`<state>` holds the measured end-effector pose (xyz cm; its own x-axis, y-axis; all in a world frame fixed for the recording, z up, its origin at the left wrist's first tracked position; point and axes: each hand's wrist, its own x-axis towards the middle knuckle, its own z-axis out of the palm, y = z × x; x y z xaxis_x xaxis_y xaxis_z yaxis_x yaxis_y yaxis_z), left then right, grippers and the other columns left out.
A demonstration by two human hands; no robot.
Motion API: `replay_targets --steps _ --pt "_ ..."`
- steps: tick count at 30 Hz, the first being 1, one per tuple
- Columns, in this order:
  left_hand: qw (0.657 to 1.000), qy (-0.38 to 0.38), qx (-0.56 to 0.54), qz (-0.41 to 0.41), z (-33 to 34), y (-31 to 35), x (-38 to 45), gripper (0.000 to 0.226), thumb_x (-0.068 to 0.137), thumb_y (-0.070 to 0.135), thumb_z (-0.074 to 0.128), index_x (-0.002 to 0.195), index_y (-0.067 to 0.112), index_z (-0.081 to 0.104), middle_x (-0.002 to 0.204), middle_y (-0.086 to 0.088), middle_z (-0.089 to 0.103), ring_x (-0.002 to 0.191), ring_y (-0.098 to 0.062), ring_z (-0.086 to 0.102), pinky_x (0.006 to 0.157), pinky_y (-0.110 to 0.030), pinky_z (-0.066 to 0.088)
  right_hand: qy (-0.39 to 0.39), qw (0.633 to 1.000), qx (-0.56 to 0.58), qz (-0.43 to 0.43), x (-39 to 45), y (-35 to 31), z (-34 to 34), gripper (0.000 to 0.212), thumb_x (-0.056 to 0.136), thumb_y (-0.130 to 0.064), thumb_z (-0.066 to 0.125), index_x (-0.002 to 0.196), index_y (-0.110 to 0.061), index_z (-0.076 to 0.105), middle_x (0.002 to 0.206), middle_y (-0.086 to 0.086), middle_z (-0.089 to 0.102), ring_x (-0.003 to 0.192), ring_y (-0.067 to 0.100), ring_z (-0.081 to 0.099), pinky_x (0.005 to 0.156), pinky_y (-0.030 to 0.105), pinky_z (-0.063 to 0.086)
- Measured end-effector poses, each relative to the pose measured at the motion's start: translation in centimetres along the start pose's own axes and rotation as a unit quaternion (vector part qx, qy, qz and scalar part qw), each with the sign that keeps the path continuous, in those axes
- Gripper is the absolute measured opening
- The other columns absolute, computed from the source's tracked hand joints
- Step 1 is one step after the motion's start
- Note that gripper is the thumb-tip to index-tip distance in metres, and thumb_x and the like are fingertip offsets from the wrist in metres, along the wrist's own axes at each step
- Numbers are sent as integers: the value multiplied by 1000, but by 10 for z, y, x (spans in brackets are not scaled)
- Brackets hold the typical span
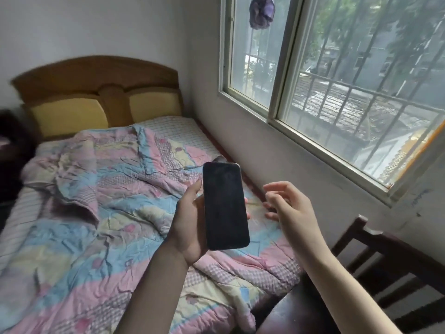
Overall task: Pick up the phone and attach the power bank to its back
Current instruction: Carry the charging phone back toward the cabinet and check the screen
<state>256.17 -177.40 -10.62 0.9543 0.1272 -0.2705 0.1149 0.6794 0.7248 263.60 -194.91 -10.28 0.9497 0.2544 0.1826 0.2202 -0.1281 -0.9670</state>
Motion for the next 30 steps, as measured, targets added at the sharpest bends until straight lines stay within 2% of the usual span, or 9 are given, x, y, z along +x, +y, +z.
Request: replay_targets --steps 2,4,8,11,14,19,23,27,30 --pt "999 23 -15 32 -9 -1 -27 67 89 56 54 133 6 65 138 -30 60 107 -44 65 99 -60 49 -32 999 28 -12 -9 -4 8 17 98 -10 58 99 -22 69 101 -5 73 92 13 73 73 25 61" --pt "997 39 -27 59 -20 -5 -54 68 83 54 58 131 6 67 126 -28 69 97 -42 71 87 -56 59 -67 996 46 -26 -19 -9 16 18 98 -10 59 102 -24 69 108 -5 72 97 14 74 80 28 62" --pt "990 95 -42 99 -40 -18 -108 67 84 52 57 130 4 66 119 -29 70 90 -42 73 75 -50 61 -136 987 78 -33 -40 -13 34 21 97 -10 61 105 -27 70 109 -12 73 101 10 74 82 22 60" --pt "982 132 -38 132 -52 -24 -149 67 79 53 60 126 6 70 119 -27 72 92 -41 74 82 -54 61 -175 979 98 -24 -59 -19 56 21 96 -8 61 109 -21 72 109 -10 75 101 9 73 84 23 61" --pt "967 195 -43 162 -64 -24 -190 68 81 55 58 128 8 69 133 -28 66 103 -43 68 96 -63 51 -226 967 117 -21 -82 -30 85 22 96 -7 60 108 -22 71 111 -9 75 101 10 74 86 28 61" --pt "938 260 -75 218 -98 -14 -259 59 93 54 51 128 10 70 114 -19 76 91 -36 76 72 -47 62 -309 941 136 -38 -128 -57 141 22 95 -12 60 101 -30 70 117 -1 73 108 20 72 90 36 60" --pt "916 294 -69 264 -131 -4 -316 57 95 56 48 123 13 74 118 -19 75 97 -35 75 87 -51 60 -355 924 130 -57 -169 -76 190 20 96 -13 61 103 -30 69 114 -7 72 106 15 72 87 30 61" --pt "893 330 -84 293 -165 10 -380 55 96 54 48 120 13 76 110 -14 78 90 -29 78 74 -43 64 -380 913 136 -62 -217 -97 243 19 94 -12 62 105 -25 71 113 -7 72 105 12 71 85 31 61" --pt "878 358 -74 308 -189 21 -437 57 89 53 54 125 12 72 121 -15 73 94 -29 76 80 -42 61 -410 899 145 -58 -262 -117 289 19 94 -13 61 103 -26 72 113 -4 73 105 14 72 88 37 61"
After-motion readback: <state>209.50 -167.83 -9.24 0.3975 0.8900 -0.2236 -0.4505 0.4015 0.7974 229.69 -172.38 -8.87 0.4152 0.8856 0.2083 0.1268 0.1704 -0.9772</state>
